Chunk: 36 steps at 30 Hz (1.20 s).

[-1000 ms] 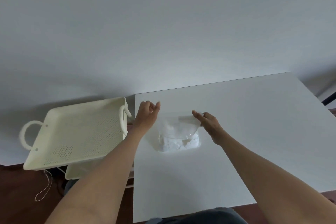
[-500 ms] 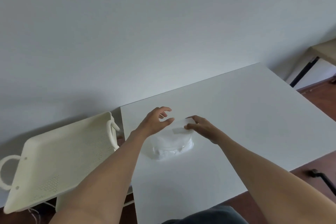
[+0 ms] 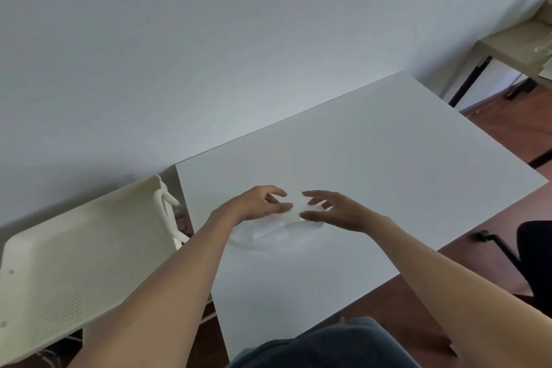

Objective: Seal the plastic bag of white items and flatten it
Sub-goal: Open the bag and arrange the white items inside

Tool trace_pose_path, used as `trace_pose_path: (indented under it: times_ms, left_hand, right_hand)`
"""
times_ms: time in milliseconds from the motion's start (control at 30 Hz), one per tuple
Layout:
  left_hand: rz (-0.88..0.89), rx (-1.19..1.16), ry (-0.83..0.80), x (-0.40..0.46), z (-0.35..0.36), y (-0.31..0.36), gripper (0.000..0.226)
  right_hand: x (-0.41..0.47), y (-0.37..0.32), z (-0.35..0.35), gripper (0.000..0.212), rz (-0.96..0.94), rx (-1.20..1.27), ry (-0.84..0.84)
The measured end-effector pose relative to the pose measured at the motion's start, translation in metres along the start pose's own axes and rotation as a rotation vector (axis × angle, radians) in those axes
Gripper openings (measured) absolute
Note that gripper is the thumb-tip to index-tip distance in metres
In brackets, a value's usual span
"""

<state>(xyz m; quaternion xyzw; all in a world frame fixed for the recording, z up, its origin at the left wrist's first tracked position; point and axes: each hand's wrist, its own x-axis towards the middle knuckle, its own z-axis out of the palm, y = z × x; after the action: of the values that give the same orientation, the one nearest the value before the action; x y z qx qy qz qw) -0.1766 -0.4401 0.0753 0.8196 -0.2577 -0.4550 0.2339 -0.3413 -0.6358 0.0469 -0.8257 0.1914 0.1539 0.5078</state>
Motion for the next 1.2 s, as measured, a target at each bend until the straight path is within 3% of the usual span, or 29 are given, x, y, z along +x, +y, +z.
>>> trace_pose_path:
  times_ms: [233, 500, 600, 967, 1100, 1200]
  left_hand:
    - [0.063, -0.192, -0.064, -0.006, 0.006, -0.003, 0.041]
    - [0.127, -0.293, 0.026, -0.012, 0.013, -0.007, 0.034]
    - [0.138, -0.288, 0.033, -0.013, 0.012, -0.008, 0.036]
    - [0.115, -0.247, 0.106, -0.019, 0.013, -0.021, 0.029]
    - [0.09, -0.216, 0.172, -0.019, 0.015, -0.023, 0.018]
    - [0.123, -0.21, 0.25, -0.021, 0.012, -0.026, 0.009]
  right_hand:
    - [-0.007, 0.006, 0.011, 0.082, 0.028, 0.044, -0.085]
    - [-0.003, 0.0, 0.008, 0.056, 0.057, 0.322, -0.197]
    - [0.001, 0.001, 0.007, 0.038, 0.052, 0.312, -0.171]
    - [0.013, -0.004, 0.017, 0.022, -0.079, 0.278, 0.052]
    - [0.012, -0.008, 0.019, 0.025, -0.089, 0.292, 0.03]
    - [0.009, -0.01, 0.016, 0.03, -0.066, 0.372, -0.082]
